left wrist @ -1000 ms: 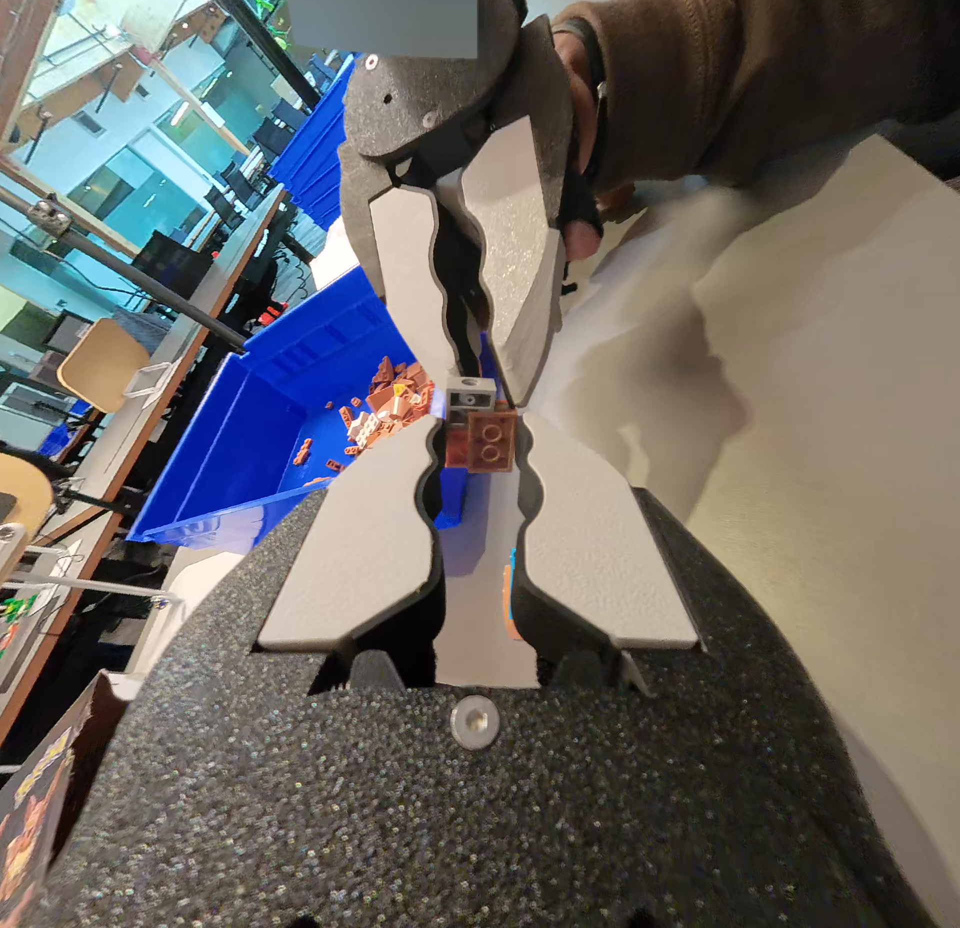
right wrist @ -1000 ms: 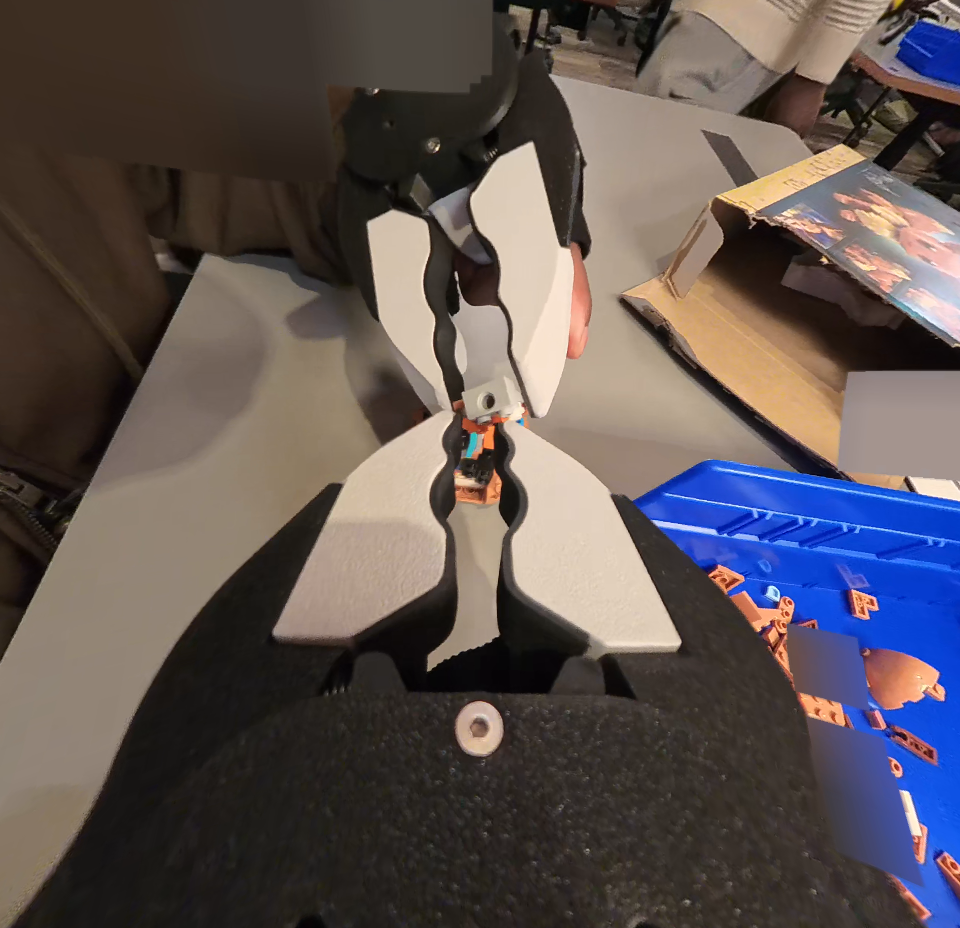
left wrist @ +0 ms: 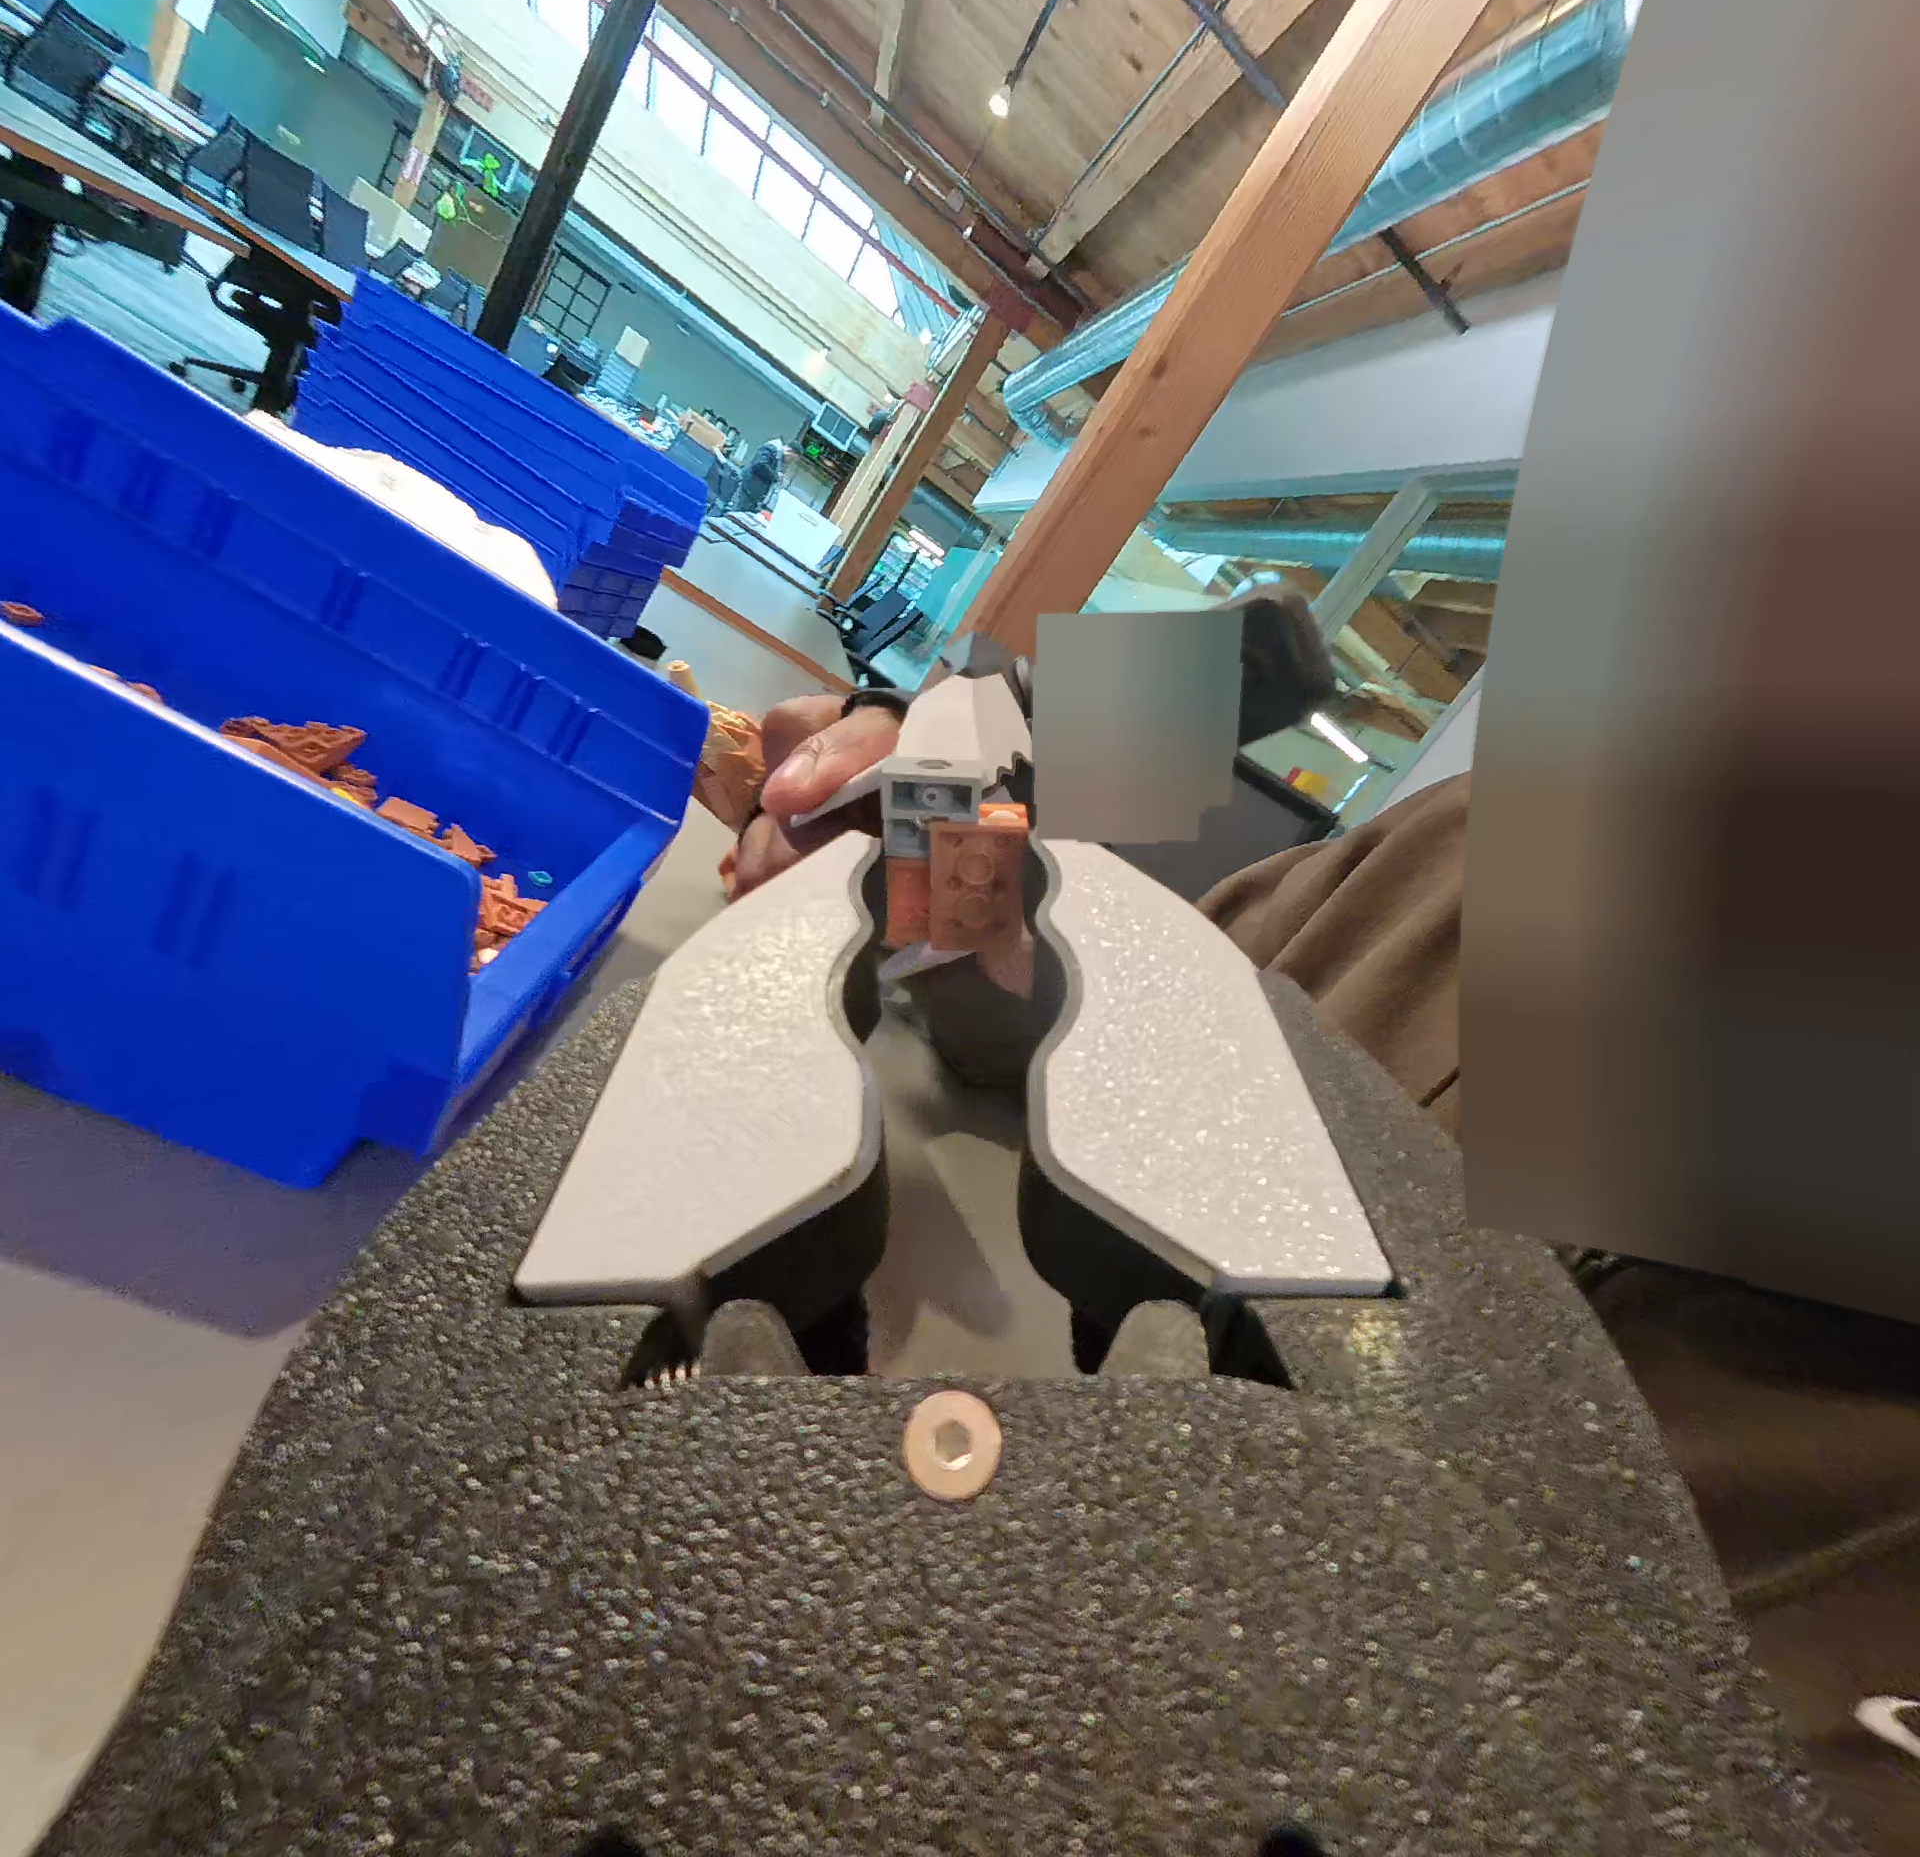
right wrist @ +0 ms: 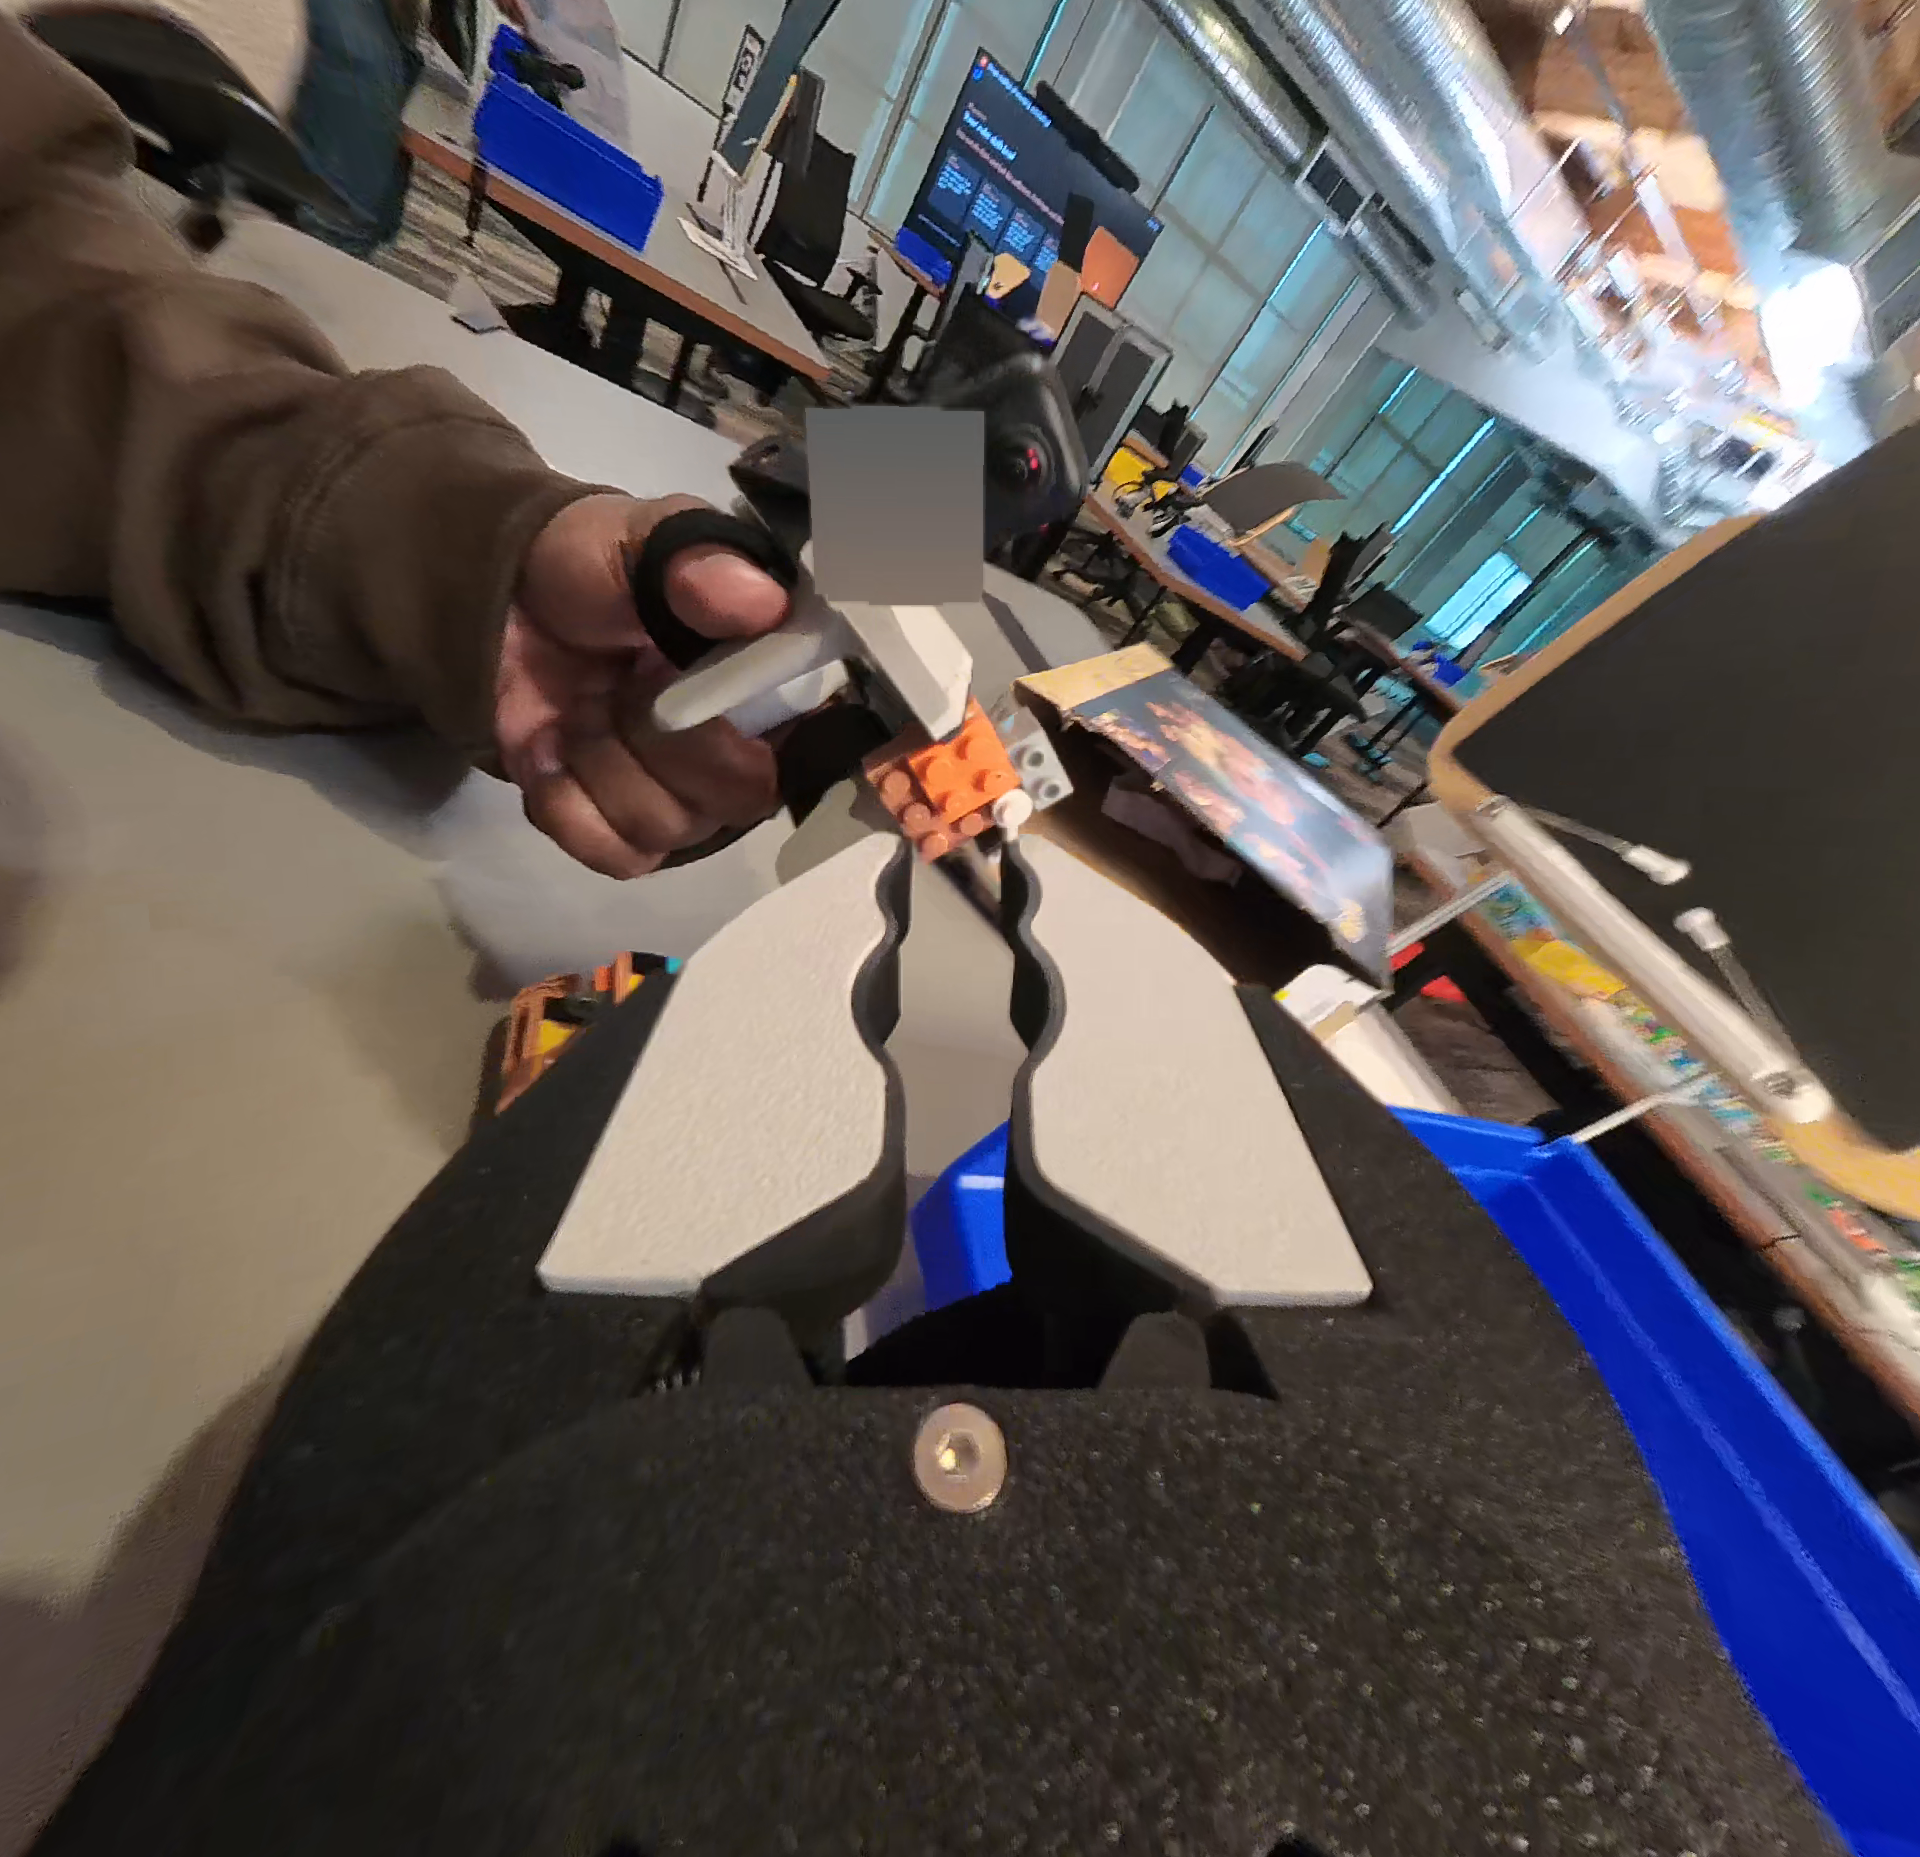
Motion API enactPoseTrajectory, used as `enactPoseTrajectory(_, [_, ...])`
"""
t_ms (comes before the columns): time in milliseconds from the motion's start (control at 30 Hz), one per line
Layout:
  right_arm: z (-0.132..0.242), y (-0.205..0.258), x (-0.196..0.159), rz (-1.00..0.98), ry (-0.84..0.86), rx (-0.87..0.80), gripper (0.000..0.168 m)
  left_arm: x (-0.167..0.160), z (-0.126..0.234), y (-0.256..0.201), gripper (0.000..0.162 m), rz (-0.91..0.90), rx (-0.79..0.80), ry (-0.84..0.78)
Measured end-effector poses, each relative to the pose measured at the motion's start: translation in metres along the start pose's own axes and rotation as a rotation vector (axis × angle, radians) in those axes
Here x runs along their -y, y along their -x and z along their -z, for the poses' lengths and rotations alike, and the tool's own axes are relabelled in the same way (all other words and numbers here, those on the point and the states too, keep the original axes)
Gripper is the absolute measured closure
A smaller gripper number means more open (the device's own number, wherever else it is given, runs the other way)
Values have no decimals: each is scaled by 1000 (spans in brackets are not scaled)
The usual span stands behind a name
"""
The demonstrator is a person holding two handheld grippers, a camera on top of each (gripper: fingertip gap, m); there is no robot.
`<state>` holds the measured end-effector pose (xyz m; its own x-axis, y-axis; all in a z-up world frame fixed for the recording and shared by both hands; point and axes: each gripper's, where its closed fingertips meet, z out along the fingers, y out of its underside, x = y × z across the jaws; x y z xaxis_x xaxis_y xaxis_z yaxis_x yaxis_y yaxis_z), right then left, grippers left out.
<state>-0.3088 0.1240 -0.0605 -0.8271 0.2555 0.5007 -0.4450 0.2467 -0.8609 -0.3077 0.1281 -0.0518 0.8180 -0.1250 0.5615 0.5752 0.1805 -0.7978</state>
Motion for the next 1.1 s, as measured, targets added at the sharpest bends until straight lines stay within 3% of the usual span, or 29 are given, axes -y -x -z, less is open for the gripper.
enactPoseTrajectory(167, [-4,2,1,181,9,-81,153,6,2,-11,137,181,-150,-76])
enactPoseTrajectory(367, [-5,3,5,175,-17,-100,154,13,9,-17,137,275,-290,-161])
enactPoseTrajectory(1100, [-1,0,14,26,-56,-68,160,-5,-2,-20,137,224,-266,-54])
